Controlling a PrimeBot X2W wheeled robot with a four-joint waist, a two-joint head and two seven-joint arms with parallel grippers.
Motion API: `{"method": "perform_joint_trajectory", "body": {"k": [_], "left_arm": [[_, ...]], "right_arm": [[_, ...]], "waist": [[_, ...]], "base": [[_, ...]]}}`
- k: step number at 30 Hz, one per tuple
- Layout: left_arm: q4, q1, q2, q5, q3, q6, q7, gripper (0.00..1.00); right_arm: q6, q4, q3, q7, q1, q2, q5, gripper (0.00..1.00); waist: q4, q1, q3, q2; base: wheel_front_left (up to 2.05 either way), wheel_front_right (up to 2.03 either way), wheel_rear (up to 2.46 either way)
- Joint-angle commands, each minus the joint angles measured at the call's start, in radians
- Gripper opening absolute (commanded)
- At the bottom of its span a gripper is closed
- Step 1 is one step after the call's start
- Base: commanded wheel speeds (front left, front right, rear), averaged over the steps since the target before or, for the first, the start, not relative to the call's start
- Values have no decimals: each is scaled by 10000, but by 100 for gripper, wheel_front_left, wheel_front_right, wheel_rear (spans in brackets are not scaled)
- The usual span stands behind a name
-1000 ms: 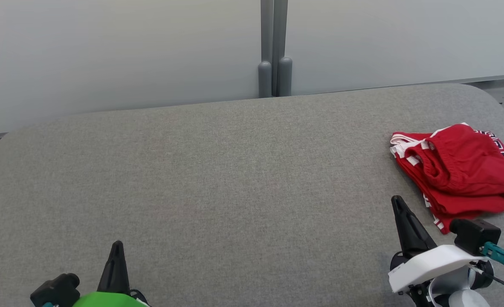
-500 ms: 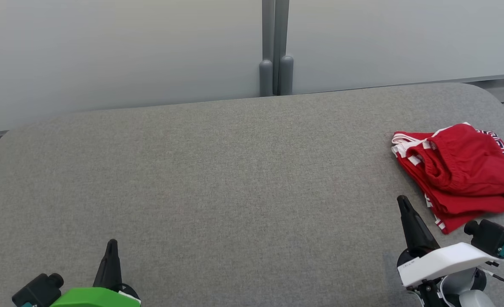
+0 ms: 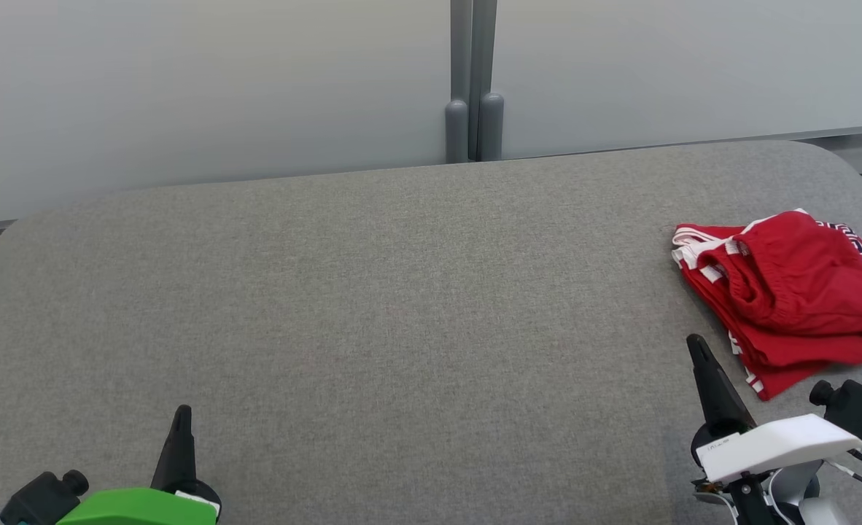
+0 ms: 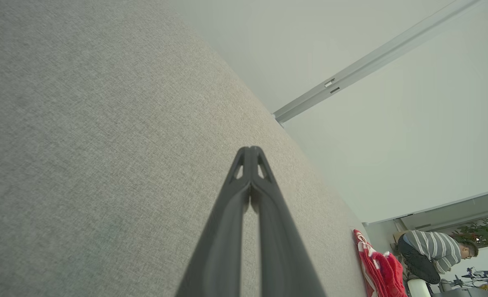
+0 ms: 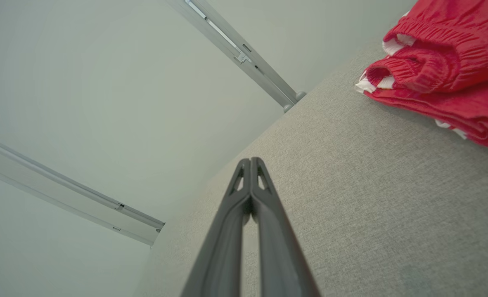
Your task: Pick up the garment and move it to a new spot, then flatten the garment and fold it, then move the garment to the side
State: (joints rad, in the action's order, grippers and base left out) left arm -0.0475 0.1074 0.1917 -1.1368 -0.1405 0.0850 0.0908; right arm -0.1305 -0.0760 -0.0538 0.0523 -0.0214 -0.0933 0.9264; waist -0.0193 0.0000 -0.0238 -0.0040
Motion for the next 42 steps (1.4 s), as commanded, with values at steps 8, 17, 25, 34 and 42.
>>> {"method": "perform_joint_trajectory", "body": {"k": [8, 17, 25, 34, 42], "left_arm": [[138, -157, -126, -887, 430, -342, -273, 0], [153, -172, -255, -1552, 724, -576, -487, 0], [164, -187, -365, -2165, 1002, -801, -694, 0], [182, -204, -502, -2883, 1316, -1053, -918, 0], [194, -215, -610, -3390, 1554, -1238, -1099, 0]], "right_arm": [[-4, 62, -27, -65, -26, -149, 1264, 0], [-4, 45, -45, -101, -47, -229, 2254, 0], [-4, 29, -63, -123, -64, -298, 3162, 0], [-4, 11, -85, -161, -94, -379, 4217, 0], [-4, -2, -104, -180, -113, -435, 5001, 0]], "waist": [[20, 0, 24, 17], [39, 0, 47, 19], [58, 0, 70, 22], [82, 0, 99, 25], [102, 0, 123, 27]], "base": [[0, 0, 0], [0, 0, 0], [0, 0, 0], [0, 0, 0], [0, 0, 0]]}}
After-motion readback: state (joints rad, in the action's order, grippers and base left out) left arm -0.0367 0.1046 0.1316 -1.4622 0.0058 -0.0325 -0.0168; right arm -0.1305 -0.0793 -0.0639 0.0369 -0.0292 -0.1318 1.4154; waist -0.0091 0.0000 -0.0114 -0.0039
